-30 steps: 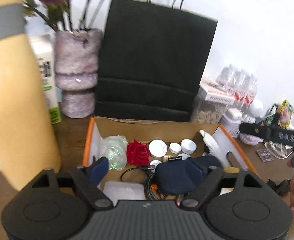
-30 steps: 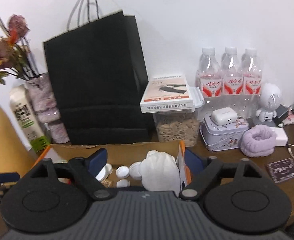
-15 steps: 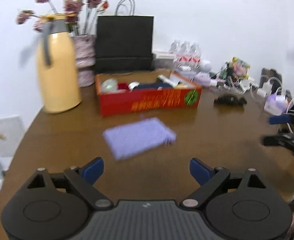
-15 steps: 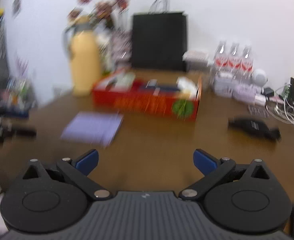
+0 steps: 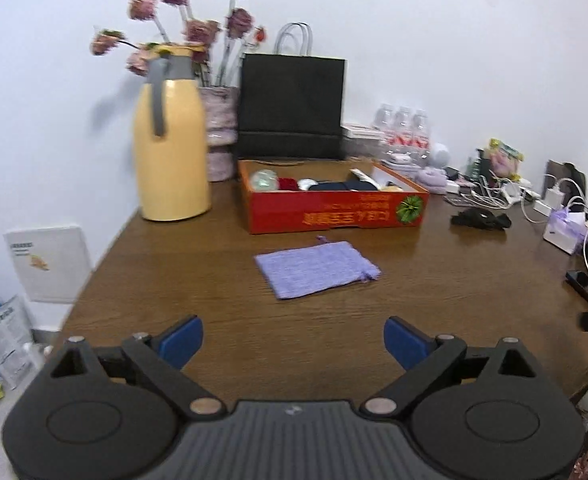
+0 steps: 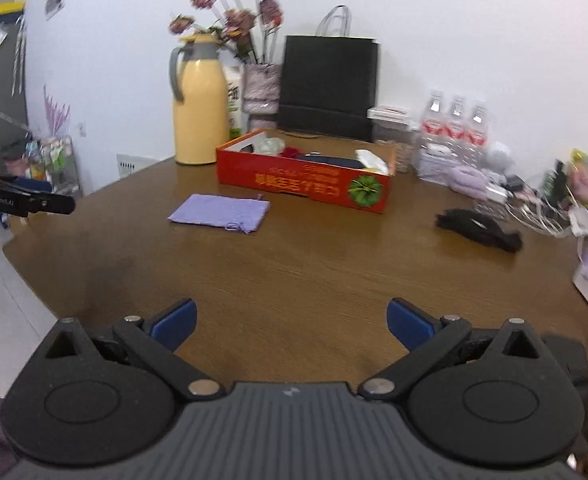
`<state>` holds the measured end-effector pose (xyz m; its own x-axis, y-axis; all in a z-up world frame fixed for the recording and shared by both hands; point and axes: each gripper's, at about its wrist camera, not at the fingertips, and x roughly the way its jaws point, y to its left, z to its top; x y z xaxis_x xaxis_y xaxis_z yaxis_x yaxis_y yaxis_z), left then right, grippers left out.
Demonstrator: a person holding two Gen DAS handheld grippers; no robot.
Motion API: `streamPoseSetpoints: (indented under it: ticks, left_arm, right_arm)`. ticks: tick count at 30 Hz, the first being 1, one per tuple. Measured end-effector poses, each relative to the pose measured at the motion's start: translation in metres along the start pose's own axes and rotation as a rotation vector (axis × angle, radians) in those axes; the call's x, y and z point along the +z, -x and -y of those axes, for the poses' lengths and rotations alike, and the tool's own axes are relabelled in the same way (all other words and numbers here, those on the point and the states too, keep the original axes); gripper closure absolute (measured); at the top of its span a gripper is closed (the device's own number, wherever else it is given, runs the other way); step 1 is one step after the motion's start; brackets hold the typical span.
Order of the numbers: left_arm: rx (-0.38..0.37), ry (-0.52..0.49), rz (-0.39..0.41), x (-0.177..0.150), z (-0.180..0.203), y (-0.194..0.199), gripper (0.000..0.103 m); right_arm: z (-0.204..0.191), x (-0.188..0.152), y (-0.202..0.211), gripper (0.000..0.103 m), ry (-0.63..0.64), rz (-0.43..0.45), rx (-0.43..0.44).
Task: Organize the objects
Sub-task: 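Move both open tools back toward the purple cloth, then grasp the purple cloth pouch with both tools and lift it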
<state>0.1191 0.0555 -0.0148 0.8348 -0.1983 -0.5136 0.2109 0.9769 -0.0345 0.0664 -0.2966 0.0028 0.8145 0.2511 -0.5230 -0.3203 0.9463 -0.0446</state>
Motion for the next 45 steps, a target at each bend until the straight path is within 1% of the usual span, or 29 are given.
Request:
streamPoseSetpoints:
  ticks: [2,4,6,7,8,10,11,14,15,16,17,19,20,21,22,23,24,25,26,27,30,32,36,38,42,45]
  left_arm:
    - [0.014,0.020,-0.023,0.002,0.000,-0.030,0.007]
    - [0.024,0.042,-0.046,0.006,-0.002,-0.064,0.011]
    - [0.020,0.048,-0.068,0.014,-0.007,-0.095,0.024]
    - [0.013,0.050,-0.087,0.020,-0.009,-0.114,0.034]
    - [0.014,0.061,-0.105,0.024,-0.013,-0.128,0.041]
    - [0.013,0.094,-0.132,0.034,-0.018,-0.155,0.045]
    - [0.009,0.109,-0.140,0.039,-0.021,-0.166,0.048]
    - [-0.002,0.110,-0.132,0.048,-0.026,-0.186,0.048]
    - [-0.009,0.101,-0.122,0.049,-0.025,-0.191,0.048]
    - [-0.022,0.092,-0.119,0.050,-0.024,-0.194,0.048]
    - [-0.032,0.089,-0.123,0.050,-0.023,-0.197,0.051]
    - [-0.035,0.094,-0.139,0.048,-0.024,-0.201,0.055]
    - [-0.019,0.095,-0.145,0.046,-0.024,-0.203,0.059]
    - [0.009,0.095,-0.146,0.044,-0.023,-0.204,0.065]
    - [0.038,0.082,-0.129,0.042,-0.020,-0.203,0.078]
    - [0.059,0.072,-0.128,0.040,-0.018,-0.202,0.087]
    - [0.071,0.070,-0.126,0.040,-0.017,-0.201,0.091]
    - [0.068,0.075,-0.127,0.039,-0.016,-0.199,0.095]
    - [0.060,0.078,-0.127,0.037,-0.015,-0.195,0.096]
    - [0.052,0.083,-0.126,0.035,-0.013,-0.189,0.096]
    - [0.046,0.079,-0.120,0.023,-0.002,-0.166,0.097]
    - [0.033,0.075,-0.115,0.013,0.006,-0.145,0.098]
    - [-0.035,0.096,-0.096,-0.002,0.027,-0.096,0.098]
    - [-0.062,0.087,-0.089,-0.008,0.037,-0.076,0.098]
    - [-0.085,0.058,-0.063,-0.011,0.051,-0.051,0.098]
    - [-0.108,0.034,-0.051,-0.014,0.061,-0.046,0.098]
  right_arm:
    - [-0.006,0.007,-0.030,0.000,0.014,0.007,0.009]
    - [-0.007,0.016,-0.062,0.000,-0.006,-0.003,0.031]
    - [-0.009,0.028,-0.101,0.000,-0.039,-0.014,0.058]
    - [-0.011,0.033,-0.120,0.002,-0.043,-0.021,0.075]
    - [-0.013,0.039,-0.142,0.005,-0.044,-0.031,0.093]
    - [-0.017,0.052,-0.178,0.015,-0.049,-0.049,0.108]
    - [-0.019,0.059,-0.198,0.017,-0.056,-0.060,0.113]
    - [-0.025,0.072,-0.242,0.023,-0.072,-0.077,0.135]
    - [-0.027,0.075,-0.255,0.031,-0.072,-0.091,0.135]
    - [-0.029,0.077,-0.266,0.045,-0.072,-0.108,0.130]
    - [-0.031,0.078,-0.277,0.052,-0.080,-0.127,0.121]
    - [-0.032,0.079,-0.285,0.058,-0.088,-0.115,0.102]
    - [-0.031,0.080,-0.286,0.059,-0.095,-0.109,0.101]
    - [-0.030,0.079,-0.286,0.065,-0.104,-0.107,0.109]
    - [-0.029,0.079,-0.286,0.077,-0.116,-0.103,0.115]
    - [-0.028,0.079,-0.285,0.078,-0.126,-0.102,0.114]
    - [-0.027,0.078,-0.283,0.079,-0.129,-0.104,0.109]
    - [-0.028,0.077,-0.280,0.087,-0.131,-0.102,0.107]
    - [-0.029,0.076,-0.274,0.097,-0.133,-0.092,0.099]
    - [-0.029,0.073,-0.269,0.098,-0.138,-0.084,0.095]
    - [-0.024,0.058,-0.245,0.098,-0.208,-0.065,0.118]
    - [-0.026,0.045,-0.221,0.099,-0.238,-0.057,0.122]
    - [-0.037,0.022,-0.162,0.099,-0.245,-0.026,0.115]
    - [-0.043,0.010,-0.135,0.099,-0.229,-0.014,0.099]
    - [-0.039,-0.005,-0.097,0.099,-0.253,0.004,0.063]
    - [-0.037,-0.011,-0.081,0.099,-0.253,0.006,0.048]
